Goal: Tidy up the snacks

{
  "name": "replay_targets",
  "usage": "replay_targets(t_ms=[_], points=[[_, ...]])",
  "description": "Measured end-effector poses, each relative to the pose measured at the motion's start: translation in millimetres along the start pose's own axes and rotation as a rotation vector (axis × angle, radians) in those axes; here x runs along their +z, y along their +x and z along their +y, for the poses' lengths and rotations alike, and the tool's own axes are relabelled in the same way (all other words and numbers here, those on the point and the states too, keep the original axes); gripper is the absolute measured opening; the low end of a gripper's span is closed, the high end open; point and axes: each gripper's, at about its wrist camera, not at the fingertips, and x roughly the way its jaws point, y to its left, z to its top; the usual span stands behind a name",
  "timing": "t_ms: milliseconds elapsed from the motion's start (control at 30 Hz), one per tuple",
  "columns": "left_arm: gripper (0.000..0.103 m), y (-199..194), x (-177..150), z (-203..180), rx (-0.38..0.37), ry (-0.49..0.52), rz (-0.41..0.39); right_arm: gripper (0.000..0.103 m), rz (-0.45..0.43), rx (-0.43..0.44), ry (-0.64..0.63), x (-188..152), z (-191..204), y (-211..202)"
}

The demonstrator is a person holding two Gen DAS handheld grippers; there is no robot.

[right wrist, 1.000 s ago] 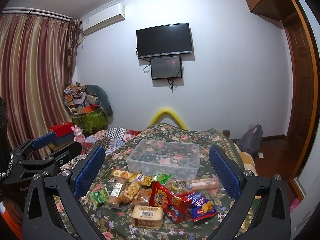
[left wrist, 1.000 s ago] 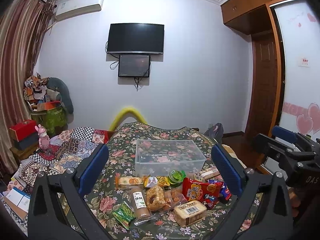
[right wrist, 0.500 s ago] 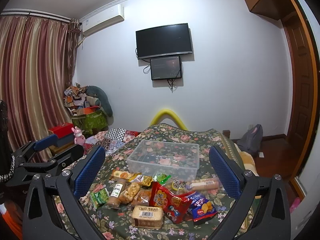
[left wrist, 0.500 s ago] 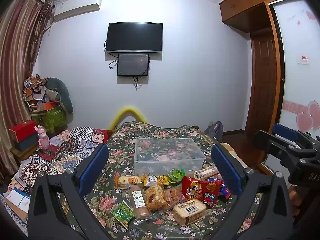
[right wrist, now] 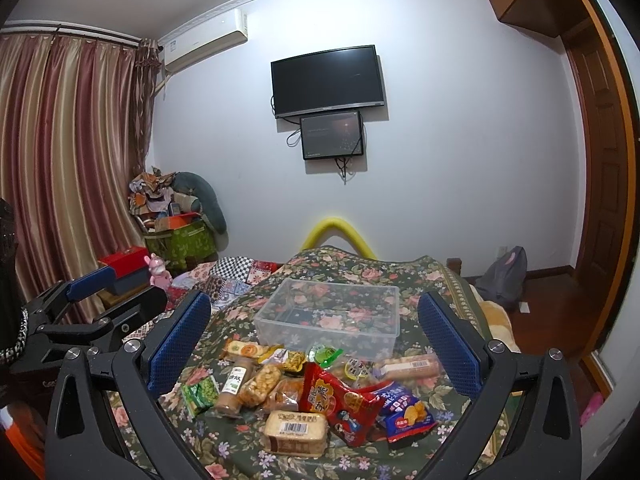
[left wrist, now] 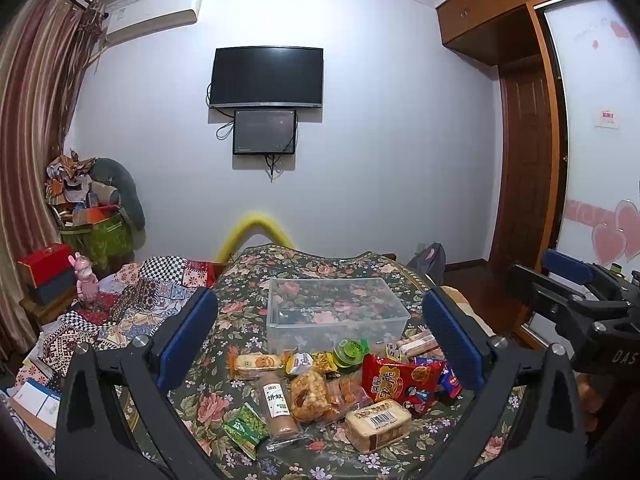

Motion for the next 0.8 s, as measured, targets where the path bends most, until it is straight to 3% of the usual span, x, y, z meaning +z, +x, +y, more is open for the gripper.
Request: replay_targets(t_ms=[400, 500, 567, 800], points=[[0.103, 7, -6, 3, -0.012, 0.018, 0.021, 0.103, 0.050, 0.010, -0.001, -10, -4, 13], [0.098, 13, -11, 6, 0.000, 0.034, 0.044, 0.101, 0.085, -0.001, -0.018, -17, -5, 22], [0.090, 20, -16, 11, 0.008, 0.039, 0.072, 0.096, 0.114, -0.003, -0.023, -23, -7, 28], [0.080, 49, -40, 40, 0.026, 0.026, 0.200, 0.082, 0.250, -0.027, -0.026, -50, -24, 53]])
